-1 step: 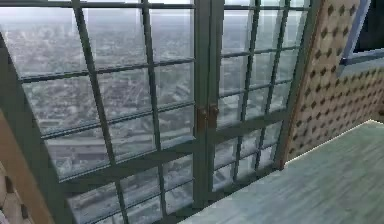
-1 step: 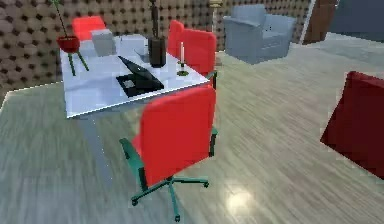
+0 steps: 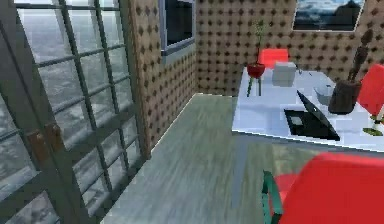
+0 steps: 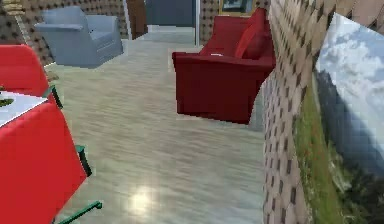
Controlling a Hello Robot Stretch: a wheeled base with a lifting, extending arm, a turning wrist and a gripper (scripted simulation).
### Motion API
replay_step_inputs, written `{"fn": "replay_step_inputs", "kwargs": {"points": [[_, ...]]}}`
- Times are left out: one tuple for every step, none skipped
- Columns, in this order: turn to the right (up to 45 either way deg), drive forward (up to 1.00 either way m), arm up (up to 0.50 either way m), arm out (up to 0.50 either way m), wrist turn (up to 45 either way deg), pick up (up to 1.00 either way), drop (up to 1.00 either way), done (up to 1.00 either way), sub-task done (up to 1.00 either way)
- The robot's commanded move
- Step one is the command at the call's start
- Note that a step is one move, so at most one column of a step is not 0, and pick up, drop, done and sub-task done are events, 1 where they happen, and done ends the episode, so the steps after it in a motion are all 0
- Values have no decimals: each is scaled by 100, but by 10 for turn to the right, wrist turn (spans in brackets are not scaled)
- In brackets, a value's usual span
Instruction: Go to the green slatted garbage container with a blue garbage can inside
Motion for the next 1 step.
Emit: {"fn": "replay_step_inputs", "kwargs": {"points": [[150, 0, 0, 0, 0, 0, 0, 0, 0]]}}
